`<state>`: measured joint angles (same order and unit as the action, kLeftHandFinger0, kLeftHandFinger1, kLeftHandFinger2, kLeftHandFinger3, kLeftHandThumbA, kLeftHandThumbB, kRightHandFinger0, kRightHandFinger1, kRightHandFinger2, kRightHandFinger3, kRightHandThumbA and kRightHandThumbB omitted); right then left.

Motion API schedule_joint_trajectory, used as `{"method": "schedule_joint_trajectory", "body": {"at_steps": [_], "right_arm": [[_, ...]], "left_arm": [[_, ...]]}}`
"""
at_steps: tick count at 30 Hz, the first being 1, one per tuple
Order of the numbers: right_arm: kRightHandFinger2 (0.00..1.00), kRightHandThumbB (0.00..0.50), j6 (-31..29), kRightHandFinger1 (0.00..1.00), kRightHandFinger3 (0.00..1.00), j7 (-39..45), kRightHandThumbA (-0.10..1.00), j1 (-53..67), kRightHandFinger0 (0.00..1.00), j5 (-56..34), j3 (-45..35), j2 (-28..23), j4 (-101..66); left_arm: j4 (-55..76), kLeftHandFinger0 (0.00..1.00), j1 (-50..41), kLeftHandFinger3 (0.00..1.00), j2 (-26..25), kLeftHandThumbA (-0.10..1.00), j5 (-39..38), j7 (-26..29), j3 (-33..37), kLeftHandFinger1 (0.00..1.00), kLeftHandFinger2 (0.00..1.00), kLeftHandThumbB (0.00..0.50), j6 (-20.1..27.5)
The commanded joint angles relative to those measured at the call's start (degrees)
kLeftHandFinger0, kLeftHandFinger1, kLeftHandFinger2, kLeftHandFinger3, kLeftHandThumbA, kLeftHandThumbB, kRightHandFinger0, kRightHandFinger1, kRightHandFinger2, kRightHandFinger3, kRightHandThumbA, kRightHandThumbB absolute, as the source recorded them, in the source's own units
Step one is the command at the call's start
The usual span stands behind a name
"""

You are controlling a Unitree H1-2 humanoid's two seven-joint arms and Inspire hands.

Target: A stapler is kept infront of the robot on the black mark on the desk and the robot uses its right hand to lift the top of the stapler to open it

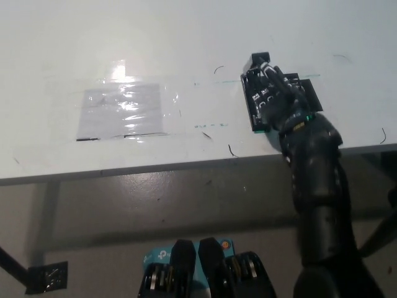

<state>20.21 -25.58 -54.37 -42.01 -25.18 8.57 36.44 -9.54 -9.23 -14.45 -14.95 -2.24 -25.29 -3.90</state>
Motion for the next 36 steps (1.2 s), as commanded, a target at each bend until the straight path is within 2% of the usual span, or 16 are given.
{"method": "schedule_joint_trajectory", "body": {"at_steps": [1, 4, 8, 10, 16, 22, 24, 25, 27, 32, 34, 35, 36], "right_arm": [[0.86, 0.000, -6.6, 0.80, 0.96, 5.1, 0.82, -10.1, 0.74, 0.8, -0.1, -1.7, 5.1], [0.85, 0.000, -8.5, 0.79, 0.93, 5.8, 0.82, -12.3, 0.73, 1.5, -0.4, -2.7, 8.9], [0.85, 0.000, -11.4, 0.79, 0.96, 6.3, 0.83, -16.3, 0.71, 1.8, -1.5, -4.1, 16.6], [0.84, 0.000, -12.7, 0.79, 0.98, 6.7, 0.84, -17.9, 0.72, 2.0, -1.9, -4.7, 20.1], [0.83, 0.000, -16.9, 0.76, 0.97, 7.7, 0.85, -23.5, 0.70, 2.5, -2.7, -6.6, 30.6], [0.74, 0.000, -20.1, 0.65, 0.85, 7.7, 0.81, -27.4, 0.58, 3.7, -2.8, -7.5, 36.7], [0.72, 0.000, -20.5, 0.63, 0.84, 7.2, 0.80, -27.9, 0.56, 4.1, -2.7, -7.6, 37.6], [0.72, 0.000, -20.8, 0.62, 0.84, 7.2, 0.78, -28.3, 0.57, 4.4, -2.5, -7.8, 38.2], [0.73, 0.000, -21.2, 0.63, 0.86, 7.1, 0.77, -28.8, 0.57, 4.9, -2.4, -8.2, 39.2], [0.77, 0.000, -22.6, 0.66, 0.92, 6.9, 0.75, -29.7, 0.57, 4.9, -2.9, -9.0, 40.9], [0.75, 0.000, -22.3, 0.65, 0.89, 7.0, 0.76, -30.5, 0.59, 4.8, -3.1, -9.5, 41.3], [0.74, 0.000, -22.5, 0.63, 0.87, 6.9, 0.76, -30.6, 0.59, 5.4, -2.7, -9.5, 41.3], [0.72, 0.000, -22.6, 0.60, 0.83, 6.5, 0.75, -30.6, 0.56, 5.8, -2.4, -9.5, 41.3]], "left_arm": [[1.5, 0.66, -1.0, 1.00, -1.2, 0.73, 0.6, 0.2, 0.3, 0.78, 0.95, 0.217, 0.4], [1.1, 0.64, -0.8, 1.00, -1.0, 0.69, -0.1, 0.2, -0.1, 0.76, 0.91, 0.211, 0.6], [1.2, 0.64, -0.7, 1.00, -1.0, 0.71, 0.3, 0.5, 0.1, 0.77, 0.91, 0.218, 0.2], [1.2, 0.65, -0.7, 1.00, -1.1, 0.71, 0.5, 0.5, 0.2, 0.77, 0.92, 0.202, 0.3], [1.3, 0.65, -0.9, 1.00, -1.1, 0.73, 0.3, 0.2, 0.2, 0.77, 0.91, 0.198, 0.6], [1.7, 0.64, -1.6, 1.00, -1.2, 0.73, 0.3, 0.1, 0.1, 0.77, 0.91, 0.190, 0.5], [1.9, 0.64, -1.8, 1.00, -1.3, 0.74, 1.0, 0.4, 0.3, 0.77, 0.91, 0.207, 0.4], [2.0, 0.64, -2.0, 1.00, -1.3, 0.76, 1.5, 0.5, 0.5, 0.75, 0.90, 0.192, 0.7], [-0.3, 0.61, -1.6, 1.00, -1.6, 0.76, 1.3, -0.2, 0.5, 0.72, 0.88, 0.152, 2.9], [-0.7, 0.60, -2.3, 0.99, -1.6, 0.74, 1.0, -0.5, 0.4, 0.71, 0.87, 0.154, 3.2], [0.2, 0.62, -2.4, 1.00, -1.5, 0.74, 1.1, -0.1, 0.4, 0.73, 0.89, 0.167, 2.2], [1.0, 0.58, -2.6, 1.00, -1.3, 0.73, 0.7, 0.1, 0.2, 0.70, 0.87, 0.162, 1.4], [0.9, 0.58, -2.5, 1.00, -1.3, 0.73, 0.6, 0.0, 0.2, 0.71, 0.88, 0.162, 1.4]]}}
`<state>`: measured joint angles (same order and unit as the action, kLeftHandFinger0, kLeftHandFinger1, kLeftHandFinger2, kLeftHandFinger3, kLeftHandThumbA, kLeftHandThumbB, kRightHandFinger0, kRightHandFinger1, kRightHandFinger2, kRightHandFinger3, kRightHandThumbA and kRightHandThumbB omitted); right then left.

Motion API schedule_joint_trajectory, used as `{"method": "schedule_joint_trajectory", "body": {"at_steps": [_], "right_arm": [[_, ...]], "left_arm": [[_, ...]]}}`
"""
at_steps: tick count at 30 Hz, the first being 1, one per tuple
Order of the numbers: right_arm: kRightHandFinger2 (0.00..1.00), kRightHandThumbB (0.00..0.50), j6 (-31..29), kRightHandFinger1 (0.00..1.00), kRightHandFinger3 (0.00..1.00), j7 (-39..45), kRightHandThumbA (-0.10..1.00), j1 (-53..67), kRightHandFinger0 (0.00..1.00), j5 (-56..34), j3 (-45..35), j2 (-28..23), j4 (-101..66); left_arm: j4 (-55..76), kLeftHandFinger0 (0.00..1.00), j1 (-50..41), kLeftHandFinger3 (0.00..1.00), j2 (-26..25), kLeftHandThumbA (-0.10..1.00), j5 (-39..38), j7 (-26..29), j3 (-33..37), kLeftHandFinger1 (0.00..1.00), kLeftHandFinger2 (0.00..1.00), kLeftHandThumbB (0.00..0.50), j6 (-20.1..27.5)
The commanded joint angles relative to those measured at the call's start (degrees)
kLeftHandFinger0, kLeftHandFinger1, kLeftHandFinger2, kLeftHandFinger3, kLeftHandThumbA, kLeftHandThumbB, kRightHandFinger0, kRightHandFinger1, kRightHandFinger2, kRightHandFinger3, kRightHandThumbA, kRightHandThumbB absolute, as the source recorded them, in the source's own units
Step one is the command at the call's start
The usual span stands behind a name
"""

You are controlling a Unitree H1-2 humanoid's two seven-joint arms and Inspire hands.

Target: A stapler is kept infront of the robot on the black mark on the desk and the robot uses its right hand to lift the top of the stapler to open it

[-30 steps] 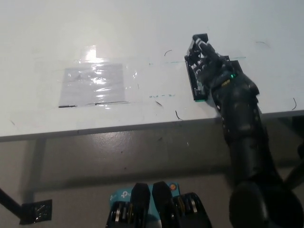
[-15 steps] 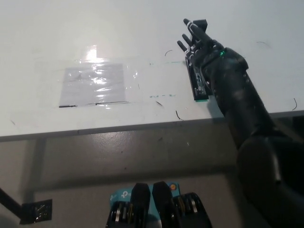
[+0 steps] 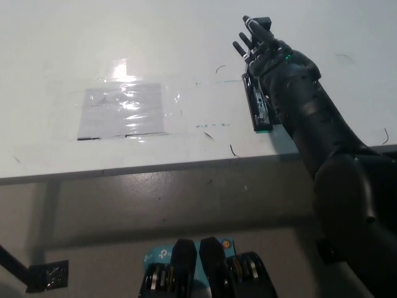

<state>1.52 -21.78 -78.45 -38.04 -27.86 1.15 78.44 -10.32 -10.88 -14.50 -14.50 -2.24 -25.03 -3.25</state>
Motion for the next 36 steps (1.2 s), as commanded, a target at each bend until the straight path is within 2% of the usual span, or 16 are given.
{"method": "schedule_joint_trajectory", "body": {"at_steps": [1, 3, 4, 8, 10, 13, 14, 16, 17, 20, 21, 23, 25, 29, 34, 36], "right_arm": [[0.71, 0.000, -4.1, 0.61, 0.82, 2.8, 0.74, -6.3, 0.57, 2.0, 0.4, -1.9, -1.0], [0.69, 0.000, -4.1, 0.58, 0.81, 2.9, 0.74, -5.7, 0.55, 2.1, 0.3, -1.8, -0.9], [0.73, 0.000, -3.8, 0.63, 0.87, 3.4, 0.75, -5.0, 0.58, 1.8, -0.1, -1.8, -1.2], [0.79, 0.000, -2.9, 0.69, 0.91, 4.5, 0.78, -3.3, 0.63, 1.9, 0.0, -1.2, -2.9], [0.76, 0.000, -1.7, 0.66, 0.86, 4.9, 0.80, -1.8, 0.62, 2.3, 0.6, -0.7, -4.8], [0.73, 0.000, 0.5, 0.63, 0.84, 5.2, 0.81, 1.1, 0.60, 2.5, 1.2, 0.3, -9.2], [0.77, 0.000, 4.6, 0.68, 0.90, 4.4, 0.82, 5.2, 0.64, 2.5, 2.2, 1.7, -17.0], [0.78, 0.000, 5.5, 0.69, 0.91, 3.9, 0.82, 6.0, 0.65, 2.3, 2.5, 1.9, -18.8], [0.81, 0.000, 9.2, 0.71, 0.94, 3.3, 0.82, 10.3, 0.69, 2.0, 3.5, 3.4, -27.0], [0.78, 0.000, 14.6, 0.68, 0.91, 0.8, 0.79, 16.2, 0.64, 1.7, 4.9, 5.4, -38.8], [0.79, 0.000, 19.3, 0.69, 0.91, -1.5, 0.77, 20.4, 0.66, 0.6, 5.4, 6.9, -47.9], [0.79, 0.000, 23.6, 0.70, 0.91, -2.6, 0.76, 24.6, 0.67, -0.5, 6.3, 8.1, -55.7], [0.81, 0.000, 25.4, 0.71, 0.92, -3.5, 0.77, 29.2, 0.65, -2.7, 8.8, 8.6, -62.7], [0.90, 0.000, 25.4, 0.79, 0.96, -6.4, 0.81, 35.8, 0.71, -8.6, 14.1, 7.9, -70.9], [0.94, 0.000, 25.4, 0.78, 1.00, -9.6, 0.84, 41.6, 0.70, -14.8, 17.5, 6.6, -75.6], [0.88, 0.000, 25.4, 0.74, 1.00, -10.1, 0.84, 42.7, 0.67, -14.6, 18.4, 6.2, -75.6]], "left_arm": [[1.7, 0.57, -0.8, 1.00, -1.3, 0.72, 0.2, 0.1, -0.1, 0.70, 0.87, 0.166, 0.6], [1.7, 0.55, -0.8, 0.97, -1.3, 0.71, 0.3, 0.0, 0.0, 0.69, 0.87, 0.166, 1.1], [1.5, 0.55, -0.7, 0.98, -1.3, 0.72, 0.2, -0.2, 0.1, 0.68, 0.87, 0.158, 1.1], [1.5, 0.58, -0.2, 0.98, -1.2, 0.72, 0.1, 0.1, 0.0, 0.71, 0.89, 0.182, 0.8], [2.8, 0.58, -0.4, 1.00, -1.4, 0.73, 0.7, 0.2, 0.3, 0.72, 0.90, 0.151, 0.3], [2.0, 0.60, -0.1, 1.00, -1.7, 0.75, 0.8, 0.0, 0.3, 0.72, 0.91, 0.157, 1.1], [1.1, 0.59, 0.1, 1.00, -1.9, 0.75, 0.8, -0.2, 0.3, 0.72, 0.91, 0.168, 1.6], [1.2, 0.59, 0.0, 1.00, -2.0, 0.75, 0.9, -0.2, 0.3, 0.72, 0.91, 0.168, 1.5], [1.4, 0.59, 0.0, 0.99, -2.1, 0.75, 0.6, -0.2, 0.2, 0.72, 0.90, 0.169, 1.1], [1.2, 0.59, 0.1, 1.00, -2.3, 0.76, 0.9, -0.2, 0.2, 0.72, 0.90, 0.179, 1.6], [0.8, 0.59, 0.4, 0.99, -2.5, 0.77, 0.9, -0.3, 0.2, 0.72, 0.90, 0.178, 1.7], [0.9, 0.59, 0.4, 0.99, -2.4, 0.76, 0.7, -0.3, 0.1, 0.72, 0.90, 0.189, 1.5], [0.6, 0.59, 0.5, 1.00, -2.4, 0.76, 0.5, -0.2, -0.1, 0.72, 0.89, 0.182, 1.3], [1.7, 0.59, 0.2, 0.95, -2.2, 0.74, 0.5, -0.1, -0.1, 0.71, 0.87, 0.185, 0.8], [1.5, 0.60, 0.4, 0.99, -2.4, 0.76, 0.8, -0.2, 0.0, 0.74, 0.90, 0.191, 1.1], [1.8, 0.61, 0.4, 1.00, -2.2, 0.76, 0.6, -0.1, -0.1, 0.74, 0.90, 0.178, 0.7]]}}
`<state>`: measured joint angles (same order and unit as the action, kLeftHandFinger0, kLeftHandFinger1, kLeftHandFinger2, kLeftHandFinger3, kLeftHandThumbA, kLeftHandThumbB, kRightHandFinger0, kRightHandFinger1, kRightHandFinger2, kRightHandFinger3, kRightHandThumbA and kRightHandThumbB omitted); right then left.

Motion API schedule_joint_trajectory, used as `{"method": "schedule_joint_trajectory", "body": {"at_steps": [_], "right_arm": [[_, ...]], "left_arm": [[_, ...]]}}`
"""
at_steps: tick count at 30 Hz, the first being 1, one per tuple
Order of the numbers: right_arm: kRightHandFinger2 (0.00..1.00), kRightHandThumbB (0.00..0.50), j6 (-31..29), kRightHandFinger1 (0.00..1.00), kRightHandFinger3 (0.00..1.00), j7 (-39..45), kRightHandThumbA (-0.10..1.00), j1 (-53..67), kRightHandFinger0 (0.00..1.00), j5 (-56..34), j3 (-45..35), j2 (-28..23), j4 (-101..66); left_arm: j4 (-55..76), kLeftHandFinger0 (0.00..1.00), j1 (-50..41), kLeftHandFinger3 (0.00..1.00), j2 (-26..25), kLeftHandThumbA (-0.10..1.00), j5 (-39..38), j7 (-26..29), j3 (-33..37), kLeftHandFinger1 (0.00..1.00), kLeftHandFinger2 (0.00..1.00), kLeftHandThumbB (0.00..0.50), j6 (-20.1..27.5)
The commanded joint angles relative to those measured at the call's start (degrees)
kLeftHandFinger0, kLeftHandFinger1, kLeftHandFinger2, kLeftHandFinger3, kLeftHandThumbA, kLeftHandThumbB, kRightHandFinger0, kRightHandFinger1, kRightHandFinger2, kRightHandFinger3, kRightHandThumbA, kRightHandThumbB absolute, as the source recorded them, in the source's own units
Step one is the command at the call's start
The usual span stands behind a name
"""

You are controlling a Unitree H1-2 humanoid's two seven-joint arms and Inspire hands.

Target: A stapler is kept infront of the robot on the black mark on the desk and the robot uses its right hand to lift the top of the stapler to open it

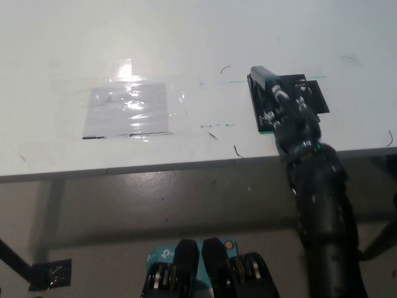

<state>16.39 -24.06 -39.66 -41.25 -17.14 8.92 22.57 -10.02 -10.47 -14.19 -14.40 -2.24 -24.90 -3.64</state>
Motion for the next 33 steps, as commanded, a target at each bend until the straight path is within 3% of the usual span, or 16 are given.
{"method": "schedule_joint_trajectory", "body": {"at_steps": [1, 2, 4, 14, 15, 18, 22, 23, 28, 33], "right_arm": [[0.88, 0.000, 10.5, 0.74, 1.00, -7.6, 0.84, 4.5, 0.67, -11.4, 7.8, -1.7, -19.6], [0.87, 0.000, 10.5, 0.75, 1.00, -7.8, 0.85, 5.0, 0.69, -12.0, 8.3, -2.0, -19.7], [0.91, 0.000, 10.5, 0.81, 1.00, -8.5, 0.88, 6.0, 0.74, -13.6, 9.0, -2.3, -20.7], [0.85, 0.000, 10.5, 0.75, 0.95, -13.4, 0.89, 11.9, 0.69, -19.7, 11.9, -3.5, -26.5], [0.86, 0.000, 10.5, 0.76, 1.00, -13.3, 0.90, 12.2, 0.72, -20.3, 11.9, -3.7, -26.6], [0.84, 0.000, 10.5, 0.74, 1.00, -13.1, 0.91, 12.2, 0.69, -21.0, 11.4, -4.6, -26.9], [0.90, 0.000, 10.5, 0.78, 1.00, -12.5, 0.91, 12.4, 0.71, -22.1, 11.7, -6.3, -28.9], [0.95, 0.000, 10.5, 0.83, 1.00, -11.6, 0.91, 13.1, 0.76, -23.0, 11.1, -7.2, -30.8], [0.92, 0.000, 10.5, 0.79, 1.00, -10.0, 0.88, 14.9, 0.73, -20.9, 10.4, -10.9, -34.9], [0.85, 0.000, 10.5, 0.74, 0.94, -9.1, 0.71, 17.6, 0.66, -11.6, 10.4, -15.3, -37.8]], "left_arm": [[1.7, 0.61, -0.1, 1.00, -2.5, 0.76, 0.5, -0.1, -0.2, 0.74, 0.90, 0.177, 1.0], [1.4, 0.60, 0.1, 1.00, -2.5, 0.76, 0.7, 0.1, -0.2, 0.74, 0.90, 0.162, 1.2], [1.5, 0.56, 0.2, 1.00, -2.5, 0.75, 0.4, 0.0, -0.4, 0.72, 0.90, 0.193, 1.3], [0.3, 0.64, 0.3, 1.00, -3.4, 0.78, 0.8, -0.4, -0.1, 0.75, 0.91, 0.206, 2.7], [0.6, 0.64, 0.3, 1.00, -3.3, 0.77, 0.9, -0.2, -0.1, 0.74, 0.91, 0.202, 2.4], [0.0, 0.62, 0.3, 1.00, -3.4, 0.75, 0.2, -0.6, -0.3, 0.73, 0.90, 0.203, 3.0], [0.3, 0.62, 0.4, 0.99, -3.3, 0.75, 0.0, -0.5, -0.3, 0.75, 0.91, 0.201, 2.5], [0.3, 0.62, 0.5, 1.00, -3.4, 0.76, 0.4, -0.3, -0.2, 0.75, 0.91, 0.189, 2.5], [0.4, 0.63, 0.6, 1.00, -3.4, 0.76, 0.8, 0.0, -0.2, 0.75, 0.92, 0.157, 2.2], [0.6, 0.63, 0.6, 1.00, -3.5, 0.76, 0.4, -0.2, -0.3, 0.76, 0.92, 0.173, 1.8]]}}
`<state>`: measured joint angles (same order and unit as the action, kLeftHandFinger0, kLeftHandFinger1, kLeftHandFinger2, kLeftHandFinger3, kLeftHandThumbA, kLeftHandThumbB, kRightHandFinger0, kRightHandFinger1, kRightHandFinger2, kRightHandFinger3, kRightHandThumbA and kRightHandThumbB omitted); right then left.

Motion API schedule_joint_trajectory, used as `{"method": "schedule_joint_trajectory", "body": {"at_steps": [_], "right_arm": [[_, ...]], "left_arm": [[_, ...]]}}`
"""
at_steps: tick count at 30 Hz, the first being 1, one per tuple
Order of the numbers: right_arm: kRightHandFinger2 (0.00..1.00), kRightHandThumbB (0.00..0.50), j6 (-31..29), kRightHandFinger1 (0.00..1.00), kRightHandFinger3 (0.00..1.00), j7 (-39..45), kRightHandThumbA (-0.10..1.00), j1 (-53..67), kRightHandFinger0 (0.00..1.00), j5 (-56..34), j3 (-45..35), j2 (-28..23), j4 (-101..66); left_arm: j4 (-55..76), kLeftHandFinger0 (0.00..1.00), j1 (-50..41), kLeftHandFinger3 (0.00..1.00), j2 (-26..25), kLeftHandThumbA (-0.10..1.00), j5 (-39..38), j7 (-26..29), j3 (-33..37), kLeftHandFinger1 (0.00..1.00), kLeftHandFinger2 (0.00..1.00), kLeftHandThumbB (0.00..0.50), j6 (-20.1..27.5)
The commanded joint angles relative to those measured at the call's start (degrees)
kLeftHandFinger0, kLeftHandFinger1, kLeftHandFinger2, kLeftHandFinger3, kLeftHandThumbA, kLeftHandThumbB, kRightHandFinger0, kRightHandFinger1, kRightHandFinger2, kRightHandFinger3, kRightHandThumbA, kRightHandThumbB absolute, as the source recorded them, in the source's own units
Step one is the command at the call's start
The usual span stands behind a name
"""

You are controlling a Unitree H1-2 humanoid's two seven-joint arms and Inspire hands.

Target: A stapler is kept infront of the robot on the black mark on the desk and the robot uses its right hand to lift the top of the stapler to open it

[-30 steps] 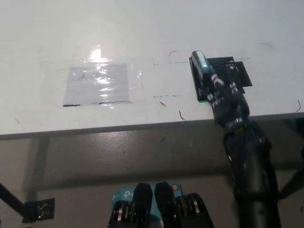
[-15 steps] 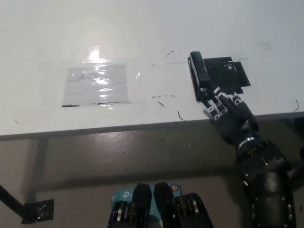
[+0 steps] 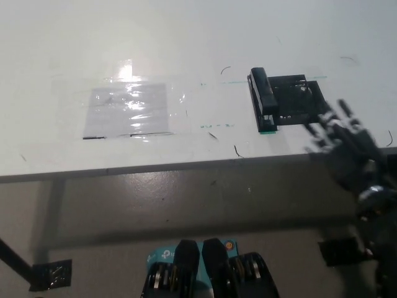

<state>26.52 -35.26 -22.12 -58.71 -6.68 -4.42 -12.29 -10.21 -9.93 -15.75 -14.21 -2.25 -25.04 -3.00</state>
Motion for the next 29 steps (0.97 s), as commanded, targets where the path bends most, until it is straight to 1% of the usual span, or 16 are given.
{"method": "schedule_joint_trajectory", "body": {"at_steps": [1, 4, 6, 7, 8, 9, 11, 12, 14, 15, 16, 18, 21, 25, 27, 29], "right_arm": [[0.81, 0.000, -1.0, 0.71, 0.91, 5.0, 0.70, 2.4, 0.65, 10.8, 0.4, -4.9, -2.4], [0.81, 0.000, -4.2, 0.72, 0.92, 7.9, 0.67, 5.5, 0.68, 16.7, 2.0, -7.3, -0.5], [0.75, 0.002, -9.3, 0.68, 0.88, 9.5, 0.62, 7.1, 0.63, 24.0, 4.2, -8.8, 3.4], [0.74, 0.000, -10.2, 0.68, 0.88, 9.7, 0.62, 7.3, 0.62, 25.2, 4.6, -9.0, 4.1], [0.70, 0.006, -12.2, 0.64, 0.83, 9.6, 0.67, 7.9, 0.59, 29.0, 6.2, -9.9, 6.1], [0.68, 0.041, -13.9, 0.62, 0.81, 9.9, 0.68, 8.7, 0.57, 30.7, 6.9, -10.2, 8.6], [0.67, 0.027, -15.2, 0.61, 0.81, 9.9, 0.67, 9.1, 0.55, 32.4, 7.5, -10.4, 10.4], [0.66, 0.038, -17.9, 0.59, 0.80, 9.9, 0.65, 9.3, 0.53, 34.0, 7.9, -10.1, 13.6], [0.66, 0.047, -19.9, 0.59, 0.80, 10.3, 0.64, 9.3, 0.53, 35.0, 8.0, -9.7, 15.7], [0.65, 0.057, -21.8, 0.57, 0.77, 9.3, 0.63, 8.8, 0.52, 36.0, 8.0, -8.7, 18.8], [0.64, 0.047, -24.7, 0.55, 0.77, 8.8, 0.63, 8.6, 0.49, 37.9, 8.4, -8.2, 21.3], [0.62, 0.049, -26.6, 0.53, 0.74, 7.8, 0.63, 8.2, 0.45, 40.0, 8.7, -8.1, 23.5], [0.61, 0.056, -29.5, 0.52, 0.72, 6.6, 0.64, 7.8, 0.46, 42.0, 8.8, -7.0, 26.9], [0.59, 0.037, -32.0, 0.51, 0.71, 6.2, 0.64, 7.5, 0.45, 44.4, 9.2, -6.6, 29.5], [0.56, 0.032, -32.2, 0.49, 0.69, 6.0, 0.58, 7.1, 0.44, 44.9, 9.0, -6.5, 29.7], [0.56, 0.030, -32.6, 0.49, 0.69, 6.0, 0.57, 7.0, 0.43, 45.3, 8.8, -6.4, 30.1]], "left_arm": [[0.8, 0.62, 0.0, 1.00, -1.9, 0.76, 0.4, -0.1, -0.1, 0.74, 0.91, 0.188, 1.1], [0.7, 0.62, 0.0, 1.00, -2.1, 0.76, 0.4, -0.2, -0.1, 0.75, 0.91, 0.165, 1.4], [1.1, 0.62, 0.1, 1.00, -2.1, 0.76, 0.5, -0.2, 0.0, 0.74, 0.91, 0.165, 1.2], [1.2, 0.62, 0.0, 1.00, -2.1, 0.76, 0.5, -0.2, 0.0, 0.74, 0.91, 0.166, 1.2], [1.1, 0.63, 0.1, 1.00, -1.9, 0.76, 0.5, 0.1, -0.1, 0.75, 0.91, 0.173, 0.8], [1.4, 0.64, 0.0, 1.00, -1.9, 0.76, 0.4, -0.1, 0.0, 0.76, 0.90, 0.172, 0.7], [1.2, 0.62, 0.0, 0.99, -1.9, 0.76, 0.3, -0.2, -0.1, 0.74, 0.89, 0.182, 1.0], [0.7, 0.61, 0.2, 1.00, -1.9, 0.75, 0.3, -0.1, -0.1, 0.73, 0.89, 0.177, 1.1], [0.0, 0.62, 0.3, 1.00, -2.0, 0.75, 0.4, -0.3, -0.1, 0.74, 0.88, 0.181, 1.7], [0.8, 0.60, 0.1, 0.98, -2.0, 0.75, 0.4, -0.3, 0.0, 0.73, 0.89, 0.172, 1.2], [1.1, 0.61, 0.0, 0.98, -2.0, 0.75, 0.3, -0.2, -0.1, 0.74, 0.90, 0.171, 1.0], [0.7, 0.61, 0.3, 0.99, -1.8, 0.75, 0.3, -0.2, 0.1, 0.74, 0.91, 0.174, 1.1], [1.2, 0.61, 0.1, 1.00, -1.8, 0.76, 0.4, -0.1, 0.1, 0.74, 0.91, 0.178, 0.7], [1.7, 0.61, -0.1, 1.00, -1.7, 0.76, 0.2, -0.3, 0.1, 0.75, 0.93, 0.155, 0.5], [1.2, 0.61, 0.1, 1.00, -1.8, 0.76, 0.6, -0.1, 0.1, 0.75, 0.92, 0.166, 1.0], [1.2, 0.61, 0.1, 1.00, -1.7, 0.76, 0.6, 0.0, 0.1, 0.75, 0.92, 0.166, 1.0]]}}
